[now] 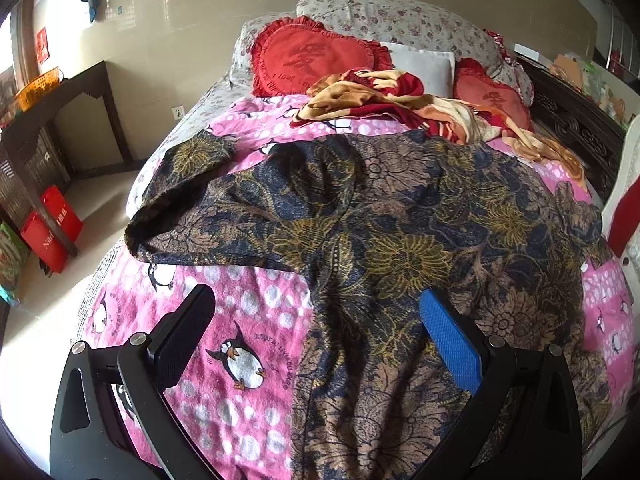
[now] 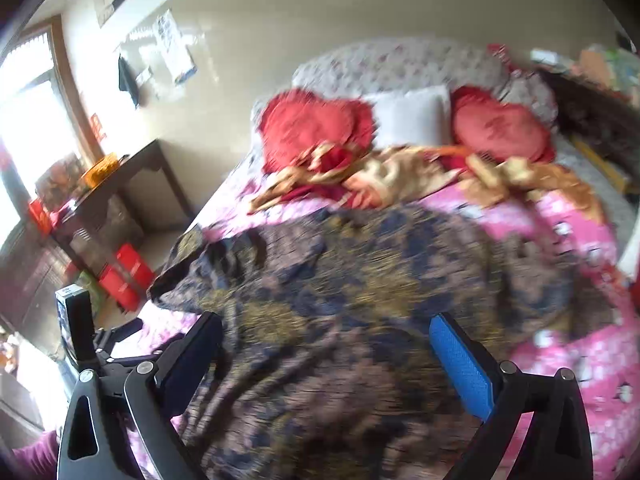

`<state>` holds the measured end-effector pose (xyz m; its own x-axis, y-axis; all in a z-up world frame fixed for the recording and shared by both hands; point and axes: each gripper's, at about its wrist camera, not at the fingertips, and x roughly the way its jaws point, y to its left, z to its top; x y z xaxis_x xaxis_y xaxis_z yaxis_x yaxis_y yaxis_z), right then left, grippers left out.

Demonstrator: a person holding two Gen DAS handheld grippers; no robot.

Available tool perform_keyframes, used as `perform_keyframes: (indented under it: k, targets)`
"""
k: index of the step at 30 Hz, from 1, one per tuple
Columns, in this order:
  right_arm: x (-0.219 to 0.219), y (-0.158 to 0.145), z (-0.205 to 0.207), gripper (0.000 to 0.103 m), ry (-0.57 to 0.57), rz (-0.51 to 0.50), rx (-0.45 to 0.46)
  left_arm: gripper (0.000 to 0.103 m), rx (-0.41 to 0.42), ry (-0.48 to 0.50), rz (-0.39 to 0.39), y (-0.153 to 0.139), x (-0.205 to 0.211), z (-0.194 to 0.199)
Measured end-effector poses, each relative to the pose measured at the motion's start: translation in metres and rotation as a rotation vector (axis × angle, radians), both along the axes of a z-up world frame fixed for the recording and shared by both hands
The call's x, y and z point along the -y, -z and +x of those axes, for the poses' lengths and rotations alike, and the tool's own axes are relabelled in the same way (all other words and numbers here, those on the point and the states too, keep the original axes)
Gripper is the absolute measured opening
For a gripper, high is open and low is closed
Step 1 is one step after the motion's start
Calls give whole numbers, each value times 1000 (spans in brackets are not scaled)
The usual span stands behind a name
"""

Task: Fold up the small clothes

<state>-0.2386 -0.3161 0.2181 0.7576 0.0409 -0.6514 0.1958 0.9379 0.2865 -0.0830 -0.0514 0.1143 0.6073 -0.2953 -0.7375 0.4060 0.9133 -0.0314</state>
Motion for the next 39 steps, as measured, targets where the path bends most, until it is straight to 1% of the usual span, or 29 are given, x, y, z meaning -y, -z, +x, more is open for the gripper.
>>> perform_keyframes:
  k: [2, 3, 7, 11, 13, 16, 21, 27, 34, 39]
  targets:
    - [-9, 8, 13, 103, -29, 21, -9, 103, -13, -19, 4, 4, -2, 7]
    - [-14, 12, 20, 103, -37, 14, -15, 103, -21, -25, 3, 5, -4, 10]
    - [-34, 25, 45, 103, -43, -73, -40, 103, -38, -50, -6, 10, -7, 21]
    - [-37, 38, 57, 103, -36, -71, -66, 103, -32, -57, 10, 13, -6, 28]
    - [-37, 45, 62, 103, -29, -87, -78, 103, -35, -59, 9, 14, -5, 30]
    - [-35, 51, 64, 103, -2, -117, -87, 103, -39, -60, 11, 16, -3, 33]
    - [-24, 65, 67, 103, 46, -115, -118, 103, -43, -53, 13, 17, 3, 36]
    - [-18, 74, 70, 103, 86, -153, -154, 103, -47, -53, 8, 16, 9, 39]
    - [-14, 82, 73, 103, 129, -153, -174, 103, -39, -55, 1, 11, 15, 43]
    - [-16, 86, 79, 103, 135, -152, -197, 103, -33, -51, 2, 8, 18, 46]
